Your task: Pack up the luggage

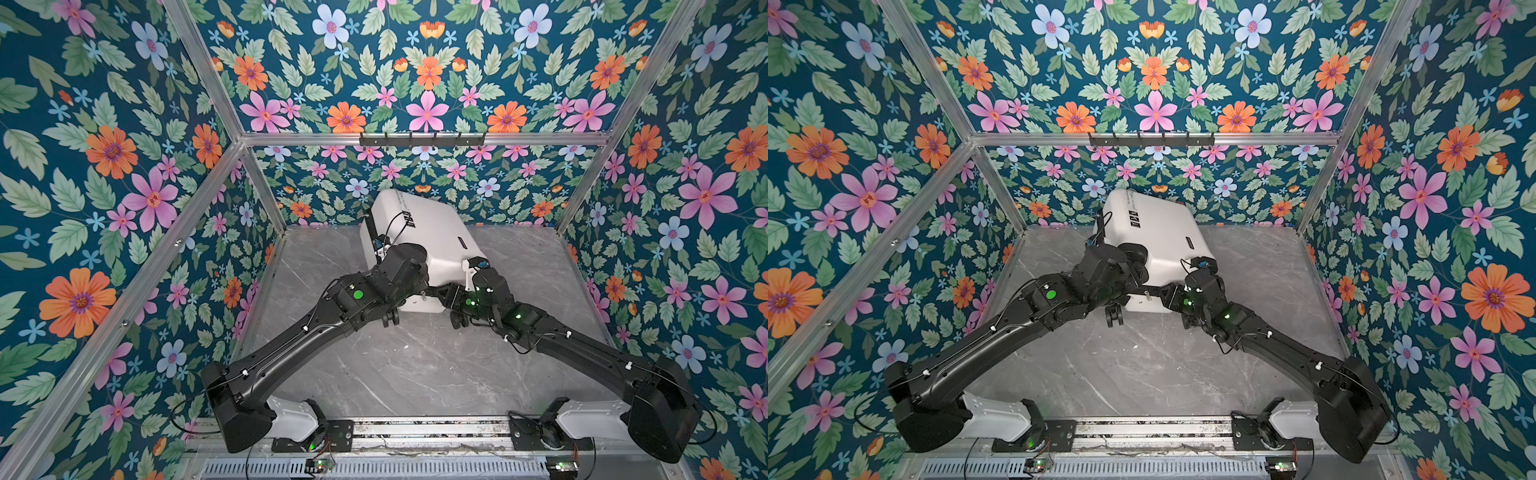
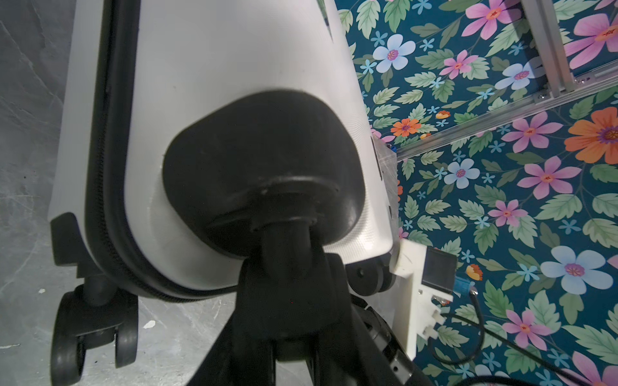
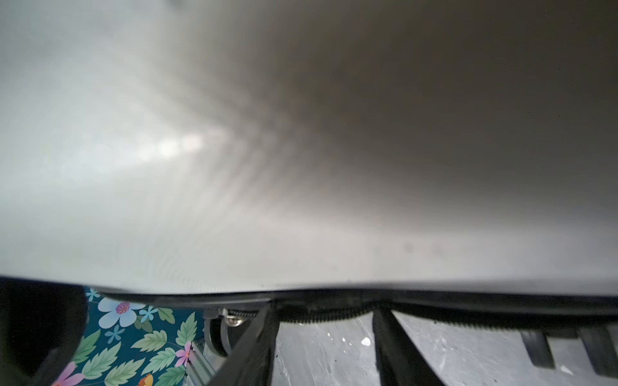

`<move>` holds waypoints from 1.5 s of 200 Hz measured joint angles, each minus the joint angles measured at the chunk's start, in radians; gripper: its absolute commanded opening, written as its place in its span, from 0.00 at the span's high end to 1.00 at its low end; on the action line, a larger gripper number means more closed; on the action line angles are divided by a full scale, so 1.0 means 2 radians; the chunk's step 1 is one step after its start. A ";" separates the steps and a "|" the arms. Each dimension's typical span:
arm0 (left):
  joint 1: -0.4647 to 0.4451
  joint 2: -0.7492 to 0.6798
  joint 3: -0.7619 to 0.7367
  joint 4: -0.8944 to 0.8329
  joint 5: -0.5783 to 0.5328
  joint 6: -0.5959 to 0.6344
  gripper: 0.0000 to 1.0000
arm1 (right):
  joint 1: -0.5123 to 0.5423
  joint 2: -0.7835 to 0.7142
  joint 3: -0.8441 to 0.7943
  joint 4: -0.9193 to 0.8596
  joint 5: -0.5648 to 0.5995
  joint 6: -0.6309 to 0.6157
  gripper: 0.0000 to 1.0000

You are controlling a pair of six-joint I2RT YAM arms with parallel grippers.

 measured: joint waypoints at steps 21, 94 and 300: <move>0.000 0.000 0.000 0.000 0.001 0.000 1.00 | -0.001 -0.006 0.001 -0.008 -0.006 -0.007 0.50; -0.005 0.010 0.017 -0.012 0.010 0.013 1.00 | -0.001 -0.058 -0.017 -0.005 -0.011 -0.020 0.41; -0.010 0.053 0.062 -0.015 -0.006 0.022 1.00 | 0.062 -0.015 -0.056 0.093 0.053 0.010 0.43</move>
